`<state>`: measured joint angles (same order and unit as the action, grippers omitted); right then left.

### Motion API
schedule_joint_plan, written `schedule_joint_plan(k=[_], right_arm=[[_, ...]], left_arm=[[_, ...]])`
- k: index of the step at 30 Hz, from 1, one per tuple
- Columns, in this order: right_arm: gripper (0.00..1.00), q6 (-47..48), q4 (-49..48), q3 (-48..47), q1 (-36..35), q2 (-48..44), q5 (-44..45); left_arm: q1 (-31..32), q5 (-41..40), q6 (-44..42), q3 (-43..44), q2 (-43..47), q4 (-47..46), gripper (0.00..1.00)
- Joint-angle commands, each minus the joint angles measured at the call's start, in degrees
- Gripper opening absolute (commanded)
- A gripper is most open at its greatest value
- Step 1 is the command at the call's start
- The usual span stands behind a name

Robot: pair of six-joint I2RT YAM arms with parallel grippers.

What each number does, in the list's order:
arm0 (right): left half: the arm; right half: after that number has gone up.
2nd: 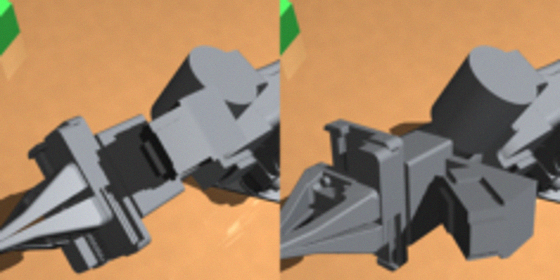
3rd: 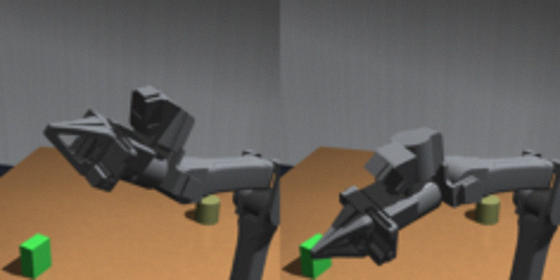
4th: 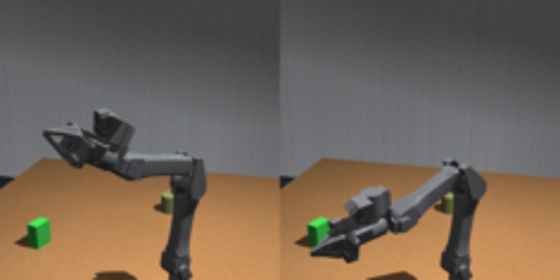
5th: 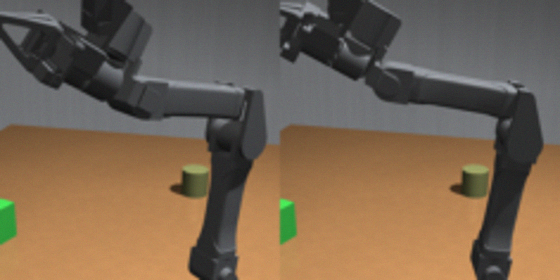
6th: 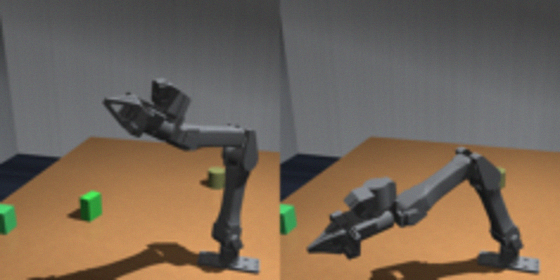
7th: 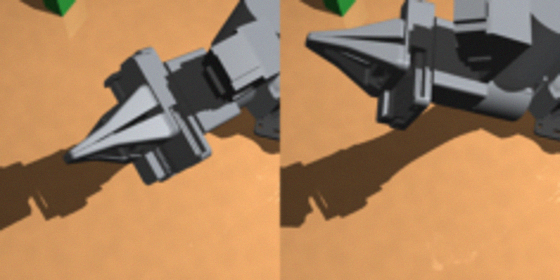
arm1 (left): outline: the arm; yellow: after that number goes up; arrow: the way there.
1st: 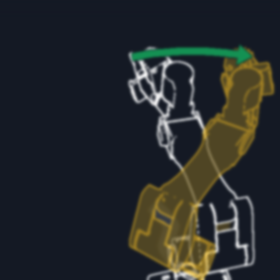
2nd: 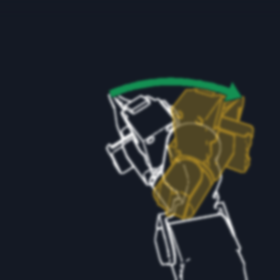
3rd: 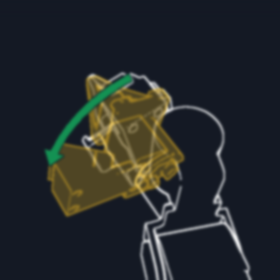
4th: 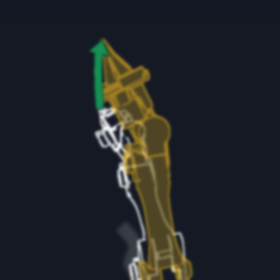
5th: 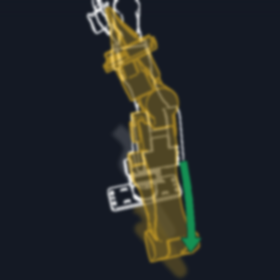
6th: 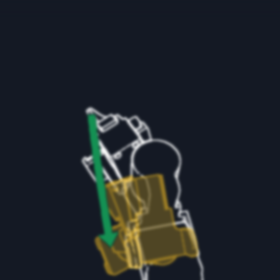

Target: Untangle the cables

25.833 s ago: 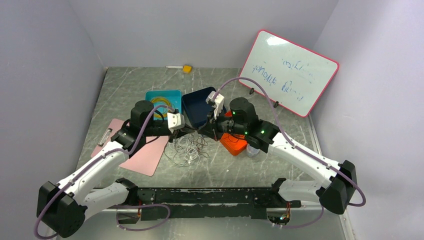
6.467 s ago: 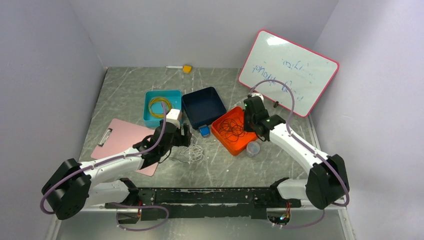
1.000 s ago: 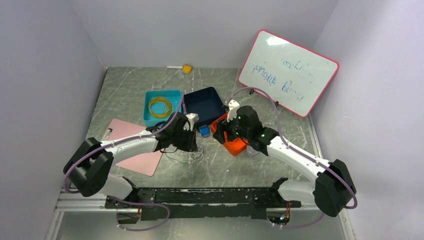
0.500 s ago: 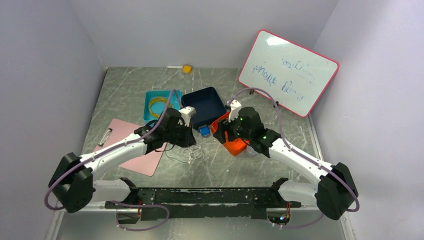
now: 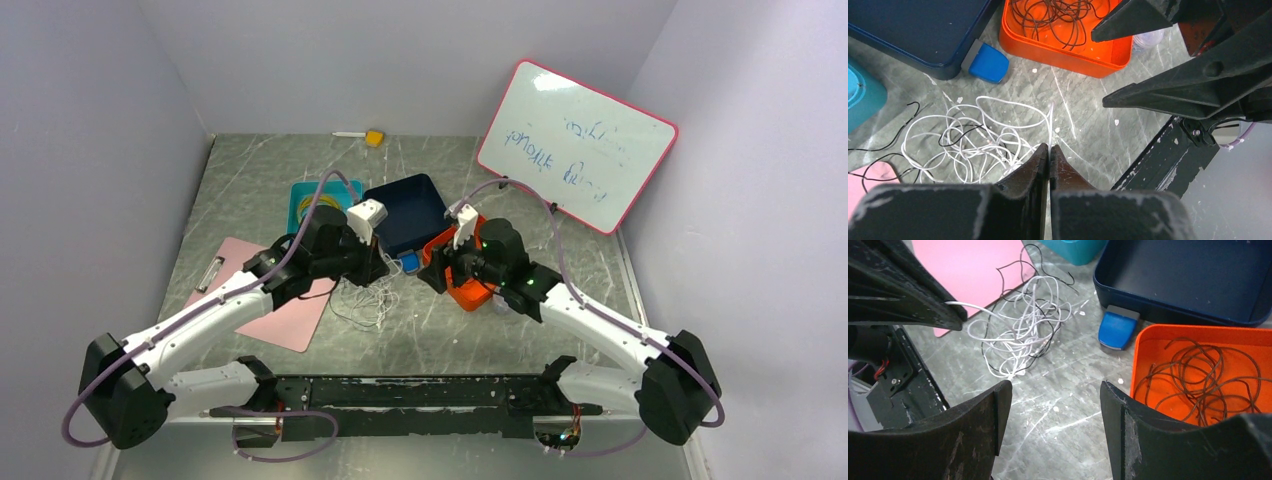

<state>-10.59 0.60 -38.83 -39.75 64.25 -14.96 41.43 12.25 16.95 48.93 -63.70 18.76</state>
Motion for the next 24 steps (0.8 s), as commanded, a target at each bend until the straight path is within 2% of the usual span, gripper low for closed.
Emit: schedule_joint_plan(k=[1,6,13,18,24], right_arm=[[0.69,1.7,-2.8,0.8,-1.6,-2.5,-1.4],[0.69,3.1,-5.6,2.9,-3.0,-5.7,-3.7],[0.69,4.1,-10.7,4.9,-3.8,-6.6,-13.1],[0.68,3.4,-12.7,5.5,-4.3,-5.7,-11.8],[0.68,2.0,-20.2,4.9,-4.3,-2.8,-11.6]], left_arm=[[-0.2,1.8,-3.8,2.5,1.3,1.9,0.07],[-0.3,4.2,-7.0,3.5,2.3,2.6,0.07],[-0.3,7.8,-10.0,4.1,4.2,1.6,0.07],[-0.2,9.4,-10.5,4.2,4.4,1.7,0.07],[-0.2,11.5,-10.4,3.7,4.0,1.2,0.07]])
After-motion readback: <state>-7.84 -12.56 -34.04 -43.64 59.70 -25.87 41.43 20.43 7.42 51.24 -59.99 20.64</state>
